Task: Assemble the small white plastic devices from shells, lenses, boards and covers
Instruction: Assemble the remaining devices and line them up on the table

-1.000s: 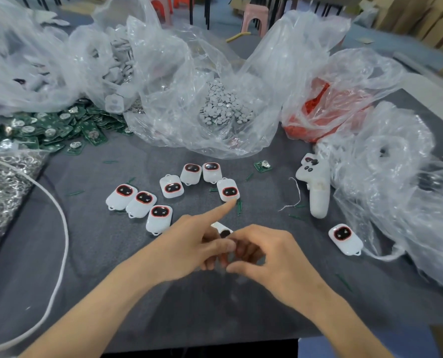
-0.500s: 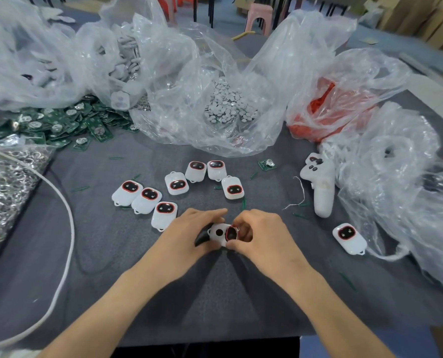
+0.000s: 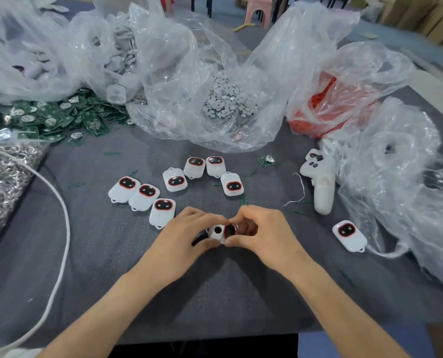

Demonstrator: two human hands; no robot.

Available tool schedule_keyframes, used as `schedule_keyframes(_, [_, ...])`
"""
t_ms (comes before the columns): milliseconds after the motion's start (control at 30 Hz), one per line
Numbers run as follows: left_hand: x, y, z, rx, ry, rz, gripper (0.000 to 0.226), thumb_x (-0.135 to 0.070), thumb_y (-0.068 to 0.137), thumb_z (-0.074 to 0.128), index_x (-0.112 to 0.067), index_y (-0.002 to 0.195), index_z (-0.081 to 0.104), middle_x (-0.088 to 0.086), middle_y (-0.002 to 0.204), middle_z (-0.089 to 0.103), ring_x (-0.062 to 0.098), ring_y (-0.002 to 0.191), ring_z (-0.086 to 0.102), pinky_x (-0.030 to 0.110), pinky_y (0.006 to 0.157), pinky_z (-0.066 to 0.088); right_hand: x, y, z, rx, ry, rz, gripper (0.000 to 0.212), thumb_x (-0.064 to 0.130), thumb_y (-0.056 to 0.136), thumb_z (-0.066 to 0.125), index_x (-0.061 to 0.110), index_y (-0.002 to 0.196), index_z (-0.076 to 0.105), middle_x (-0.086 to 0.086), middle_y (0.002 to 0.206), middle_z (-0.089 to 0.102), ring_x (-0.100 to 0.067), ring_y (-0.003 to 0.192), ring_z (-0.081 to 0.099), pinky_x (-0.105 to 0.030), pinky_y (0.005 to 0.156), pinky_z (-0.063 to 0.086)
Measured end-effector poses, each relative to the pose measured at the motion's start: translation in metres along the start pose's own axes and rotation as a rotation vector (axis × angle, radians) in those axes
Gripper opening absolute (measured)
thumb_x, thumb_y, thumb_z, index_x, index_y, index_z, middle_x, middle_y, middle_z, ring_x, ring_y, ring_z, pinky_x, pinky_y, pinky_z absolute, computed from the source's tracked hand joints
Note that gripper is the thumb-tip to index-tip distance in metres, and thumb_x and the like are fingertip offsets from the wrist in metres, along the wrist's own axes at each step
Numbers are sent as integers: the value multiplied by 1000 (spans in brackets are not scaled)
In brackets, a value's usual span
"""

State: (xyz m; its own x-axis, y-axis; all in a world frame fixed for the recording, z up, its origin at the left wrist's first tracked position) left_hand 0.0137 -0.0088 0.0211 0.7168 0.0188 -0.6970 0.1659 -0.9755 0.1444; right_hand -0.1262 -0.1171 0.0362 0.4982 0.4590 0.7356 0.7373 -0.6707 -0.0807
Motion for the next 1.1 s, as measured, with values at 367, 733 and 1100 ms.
schedule_keyframes(367, [1,-2,0,-17,28,-3,35,-22,84,72,-29,117,65,-31,104,57,-1,104,47,5,87,34,-5,-4,4,-76,139,-36,27,22,63,89,15,80,69,4,65,62,-2,56,49,-13,56,40])
schedule_keyframes(733, [2,-4,0,-54,-8,-1,38,-19,81,75,-26,116,65,-45,92,50,-3,100,48,-1,84,31,-6,-6,4,-83,176,-48,28,18,64,88,12,84,70,6,64,61,-2,54,48,-13,56,41])
schedule_keyframes(1100, [7,-4,3,-34,40,26,36,-19,83,73,-29,117,66,-19,115,64,-1,104,47,1,87,30,-3,-1,4,-20,196,14,27,16,63,88,9,81,70,-2,66,63,-1,54,45,-15,56,41])
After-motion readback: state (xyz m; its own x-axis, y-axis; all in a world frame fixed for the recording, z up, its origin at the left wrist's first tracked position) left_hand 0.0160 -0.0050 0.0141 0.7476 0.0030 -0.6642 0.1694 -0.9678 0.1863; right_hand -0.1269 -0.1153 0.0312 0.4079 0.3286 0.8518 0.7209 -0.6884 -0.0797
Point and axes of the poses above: each hand's wrist, its own y-axis towards the middle knuckle, its own z-axis out of the palm, x = y × z, the point moved 2 cm from there along y, towards the middle knuckle
